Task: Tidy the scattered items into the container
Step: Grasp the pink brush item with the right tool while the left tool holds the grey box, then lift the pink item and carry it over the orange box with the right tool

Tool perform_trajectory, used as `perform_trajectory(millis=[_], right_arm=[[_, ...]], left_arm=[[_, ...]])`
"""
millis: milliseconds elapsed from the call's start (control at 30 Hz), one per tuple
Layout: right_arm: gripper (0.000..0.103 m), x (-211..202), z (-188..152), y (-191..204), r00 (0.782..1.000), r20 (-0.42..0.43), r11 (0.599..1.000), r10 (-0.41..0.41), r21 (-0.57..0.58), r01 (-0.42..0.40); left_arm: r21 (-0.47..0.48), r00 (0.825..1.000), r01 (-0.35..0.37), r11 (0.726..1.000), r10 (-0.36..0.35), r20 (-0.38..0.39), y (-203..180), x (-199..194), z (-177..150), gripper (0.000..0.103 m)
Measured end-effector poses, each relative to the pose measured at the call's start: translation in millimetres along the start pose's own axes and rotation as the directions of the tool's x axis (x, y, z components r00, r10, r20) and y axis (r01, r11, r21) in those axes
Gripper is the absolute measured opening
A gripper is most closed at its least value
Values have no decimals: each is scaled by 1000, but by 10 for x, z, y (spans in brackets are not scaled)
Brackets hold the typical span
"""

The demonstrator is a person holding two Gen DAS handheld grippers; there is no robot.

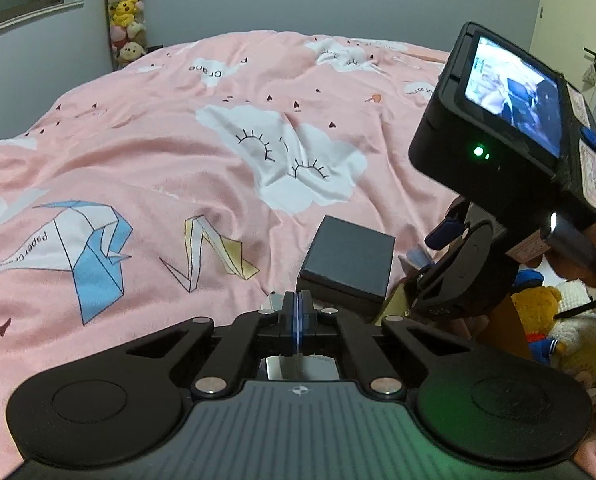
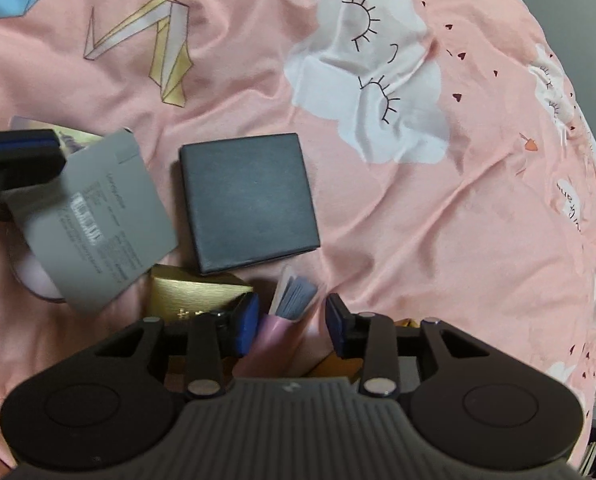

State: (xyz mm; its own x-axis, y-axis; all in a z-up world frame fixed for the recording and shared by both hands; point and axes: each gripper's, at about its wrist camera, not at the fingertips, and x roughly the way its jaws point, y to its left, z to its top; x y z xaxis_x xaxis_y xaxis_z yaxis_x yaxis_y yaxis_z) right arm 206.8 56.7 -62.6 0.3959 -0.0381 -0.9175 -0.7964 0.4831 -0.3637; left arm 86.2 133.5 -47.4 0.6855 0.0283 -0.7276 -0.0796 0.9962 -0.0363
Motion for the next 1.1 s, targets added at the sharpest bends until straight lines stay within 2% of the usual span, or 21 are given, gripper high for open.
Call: perform_trajectory(millis=[233, 433, 567, 667, 767, 833, 967, 1100], right_arm=[[41, -40, 1, -49, 999, -11, 999, 31, -5, -32], [47, -18, 101, -160, 994, -71, 997, 79, 17, -78], [49, 26, 171, -137, 990, -113, 997, 80, -4, -81], [47, 59, 202, -101, 988, -137, 997, 74, -25, -79], [37, 96, 202, -81, 981, -164, 995, 100, -8, -102], [37, 124, 185, -88, 976, -180, 993, 122, 14, -121], [37, 154, 160, -45, 979, -171, 994, 110, 7, -110], [35, 147, 106, 14, 985, -140, 995, 97, -3, -99]], left_arm=[[12, 1000, 25, 1000, -25, -17, -3, 35, -31, 1], [-16, 999, 35, 999, -36, -19, 52, 30, -31, 1], [-7, 999, 43, 999, -44, -16, 36, 29, -34, 3], [-4, 999, 47, 999, -47, -17, 31, 35, -35, 7], [-3, 998, 53, 999, -53, -24, 30, 44, -37, 9], [-1, 998, 56, 998, -56, -31, 24, 58, -41, 12], [5, 997, 63, 998, -62, -42, 8, 78, -49, 14], [5, 996, 68, 998, -68, -55, 5, 102, -59, 24]])
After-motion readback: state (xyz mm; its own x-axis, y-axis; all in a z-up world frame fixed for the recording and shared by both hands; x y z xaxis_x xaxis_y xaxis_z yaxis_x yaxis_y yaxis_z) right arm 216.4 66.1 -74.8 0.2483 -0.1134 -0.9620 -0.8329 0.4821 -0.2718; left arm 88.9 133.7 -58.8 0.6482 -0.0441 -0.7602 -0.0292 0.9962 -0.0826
